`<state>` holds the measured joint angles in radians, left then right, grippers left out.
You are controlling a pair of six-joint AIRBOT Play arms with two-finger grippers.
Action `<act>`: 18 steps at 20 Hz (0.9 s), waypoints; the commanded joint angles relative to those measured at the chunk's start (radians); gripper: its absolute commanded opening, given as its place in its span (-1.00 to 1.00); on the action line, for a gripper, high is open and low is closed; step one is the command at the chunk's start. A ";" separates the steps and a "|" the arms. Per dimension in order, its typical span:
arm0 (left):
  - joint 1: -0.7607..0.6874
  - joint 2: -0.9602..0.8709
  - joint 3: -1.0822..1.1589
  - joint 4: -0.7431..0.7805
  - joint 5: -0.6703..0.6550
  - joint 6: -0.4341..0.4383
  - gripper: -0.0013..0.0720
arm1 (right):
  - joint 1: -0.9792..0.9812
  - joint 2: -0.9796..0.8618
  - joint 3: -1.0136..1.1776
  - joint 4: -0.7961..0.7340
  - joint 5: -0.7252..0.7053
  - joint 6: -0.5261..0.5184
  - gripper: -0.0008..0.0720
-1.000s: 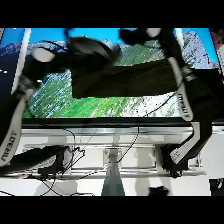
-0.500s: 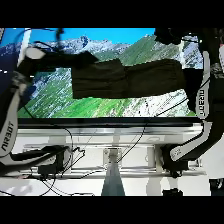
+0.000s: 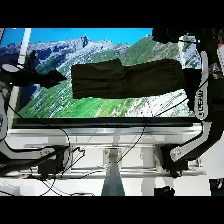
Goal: Fold the clothes and pants, and hang the long-sleeved shirts on hangers.
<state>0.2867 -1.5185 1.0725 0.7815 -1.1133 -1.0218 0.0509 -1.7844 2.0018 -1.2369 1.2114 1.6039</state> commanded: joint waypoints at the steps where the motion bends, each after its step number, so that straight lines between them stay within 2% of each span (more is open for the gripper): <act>1: -0.026 -0.111 -0.032 -0.064 0.057 0.035 0.67 | 0.018 -0.002 0.000 -0.003 -0.018 -0.032 -0.90; 3: -0.067 -0.160 -0.031 -0.159 0.090 0.084 0.67 | 0.032 -0.010 -0.001 0.000 -0.010 -0.091 -0.90; 4: -0.089 -0.173 -0.031 -0.199 0.106 0.114 0.61 | 0.040 -0.014 -0.010 0.001 -0.011 -0.107 -0.90; 6: -0.139 -0.188 -0.031 -0.237 0.152 0.125 0.56 | 0.063 -0.029 -0.034 0.002 -0.016 -0.108 -0.90; 7: -0.161 -0.189 -0.031 -0.233 0.174 0.125 0.42 | 0.076 -0.042 -0.048 0.002 -0.017 -0.107 -0.90; 8: -0.178 -0.189 -0.031 -0.233 0.190 0.125 0.05 | 0.090 -0.055 -0.062 0.003 -0.018 -0.107 -0.90; 10: -0.186 -0.187 -0.024 -0.233 0.190 0.125 -0.92 | 0.134 -0.081 -0.101 0.005 -0.021 -0.107 -0.90; 12: -0.174 -0.171 -0.005 -0.210 0.155 0.125 -0.93 | 0.193 -0.105 -0.145 0.013 -0.026 -0.107 -0.90; 14: -0.159 -0.126 0.047 -0.066 0.071 0.113 -0.93 | 0.270 -0.125 -0.184 0.013 -0.052 -0.106 -0.90; 16: -0.138 -0.054 0.114 0.109 -0.022 0.043 -0.93 | 0.354 -0.129 -0.240 0.013 -0.135 -0.105 -0.90; 18: -0.107 0.039 0.180 0.188 -0.113 0.010 -0.93 | 0.443 -0.151 -0.262 0.018 -0.204 -0.044 -0.90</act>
<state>0.1501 -1.5753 1.1736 0.8005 -1.0954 -0.9516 0.3813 -1.9110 1.7874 -1.2251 1.1027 1.5051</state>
